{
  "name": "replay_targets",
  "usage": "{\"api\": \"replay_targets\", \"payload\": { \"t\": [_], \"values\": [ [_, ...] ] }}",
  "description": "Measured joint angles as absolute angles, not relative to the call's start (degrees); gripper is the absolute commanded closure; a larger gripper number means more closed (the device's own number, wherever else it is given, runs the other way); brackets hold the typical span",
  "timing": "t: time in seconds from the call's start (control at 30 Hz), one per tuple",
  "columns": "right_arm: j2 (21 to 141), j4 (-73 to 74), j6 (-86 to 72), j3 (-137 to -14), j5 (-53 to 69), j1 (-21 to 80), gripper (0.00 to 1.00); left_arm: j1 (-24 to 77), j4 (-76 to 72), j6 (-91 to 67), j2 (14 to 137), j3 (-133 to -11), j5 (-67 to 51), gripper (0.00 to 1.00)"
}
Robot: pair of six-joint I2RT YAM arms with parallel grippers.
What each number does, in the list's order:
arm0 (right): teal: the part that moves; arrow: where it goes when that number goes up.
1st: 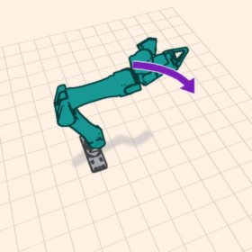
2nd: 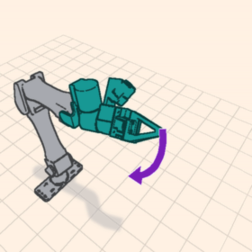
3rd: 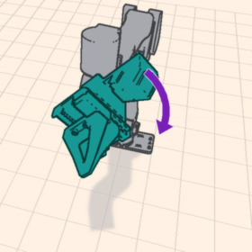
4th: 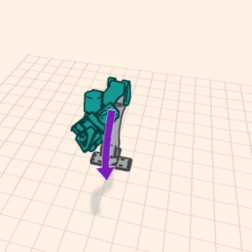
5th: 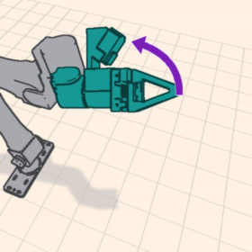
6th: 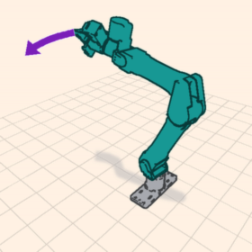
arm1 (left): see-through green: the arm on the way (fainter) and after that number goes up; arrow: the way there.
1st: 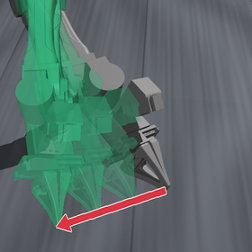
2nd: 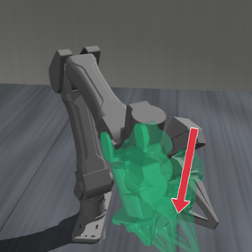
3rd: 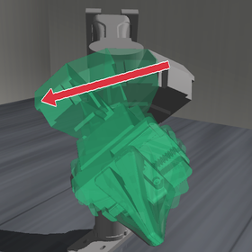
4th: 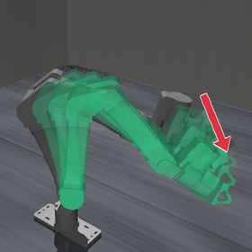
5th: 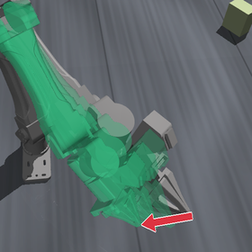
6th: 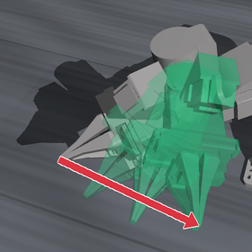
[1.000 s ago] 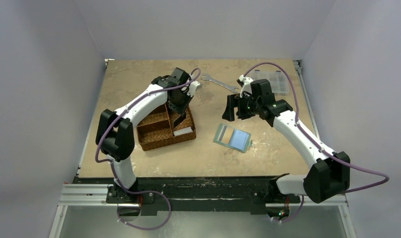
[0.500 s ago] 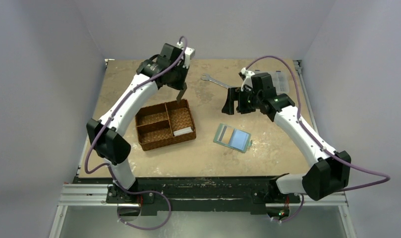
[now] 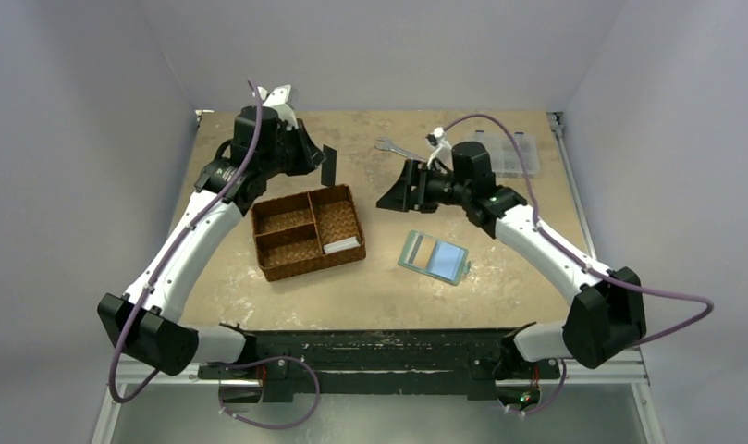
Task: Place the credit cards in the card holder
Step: Insert the credit card into the card holder.
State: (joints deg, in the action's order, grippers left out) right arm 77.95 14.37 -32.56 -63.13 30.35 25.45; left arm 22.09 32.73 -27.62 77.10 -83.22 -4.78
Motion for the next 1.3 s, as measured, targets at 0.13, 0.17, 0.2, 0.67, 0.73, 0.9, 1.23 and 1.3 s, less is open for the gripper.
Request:
{"api": "replay_targets", "payload": {
  "t": [0.13,0.17,0.2,0.67,0.73,0.9,1.23,1.3],
  "values": [
    [80.0,-3.0,-43.8,-58.6,34.7,30.6,0.16,21.4,27.7,-32.6,73.9,-76.4,-7.0,1.0],
    [80.5,-8.7,-47.5,-57.0,35.5,32.0,0.16,21.2,26.4,-34.2,72.4,-74.5,-8.1,1.0],
    [80.9,-12.1,-50.0,-56.0,35.7,32.8,0.16,21.0,25.4,-35.7,71.0,-73.0,-9.1,1.0],
    [83.0,-56.0,-77.5,-46.3,37.5,34.2,0.3,20.0,7.7,-52.5,60.2,-63.8,-22.0,1.0],
    [83.2,-59.3,-79.5,-45.5,37.6,34.2,0.32,20.0,7.1,-53.9,60.3,-62.1,-22.7,1.0],
    [83.2,-61.9,-81.5,-45.2,37.7,34.1,0.54,20.0,3.6,-56.9,60.1,-59.4,-24.4,1.0],
    [84.9,-64.1,-83.5,-44.4,37.0,32.4,0.77,20.0,-2.3,-60.1,59.5,-55.9,-28.0,1.0],
    [84.9,-64.1,-83.5,-44.1,37.0,31.7,1.0,20.0,-3.1,-60.8,59.5,-55.2,-28.8,1.0]
  ]
}}
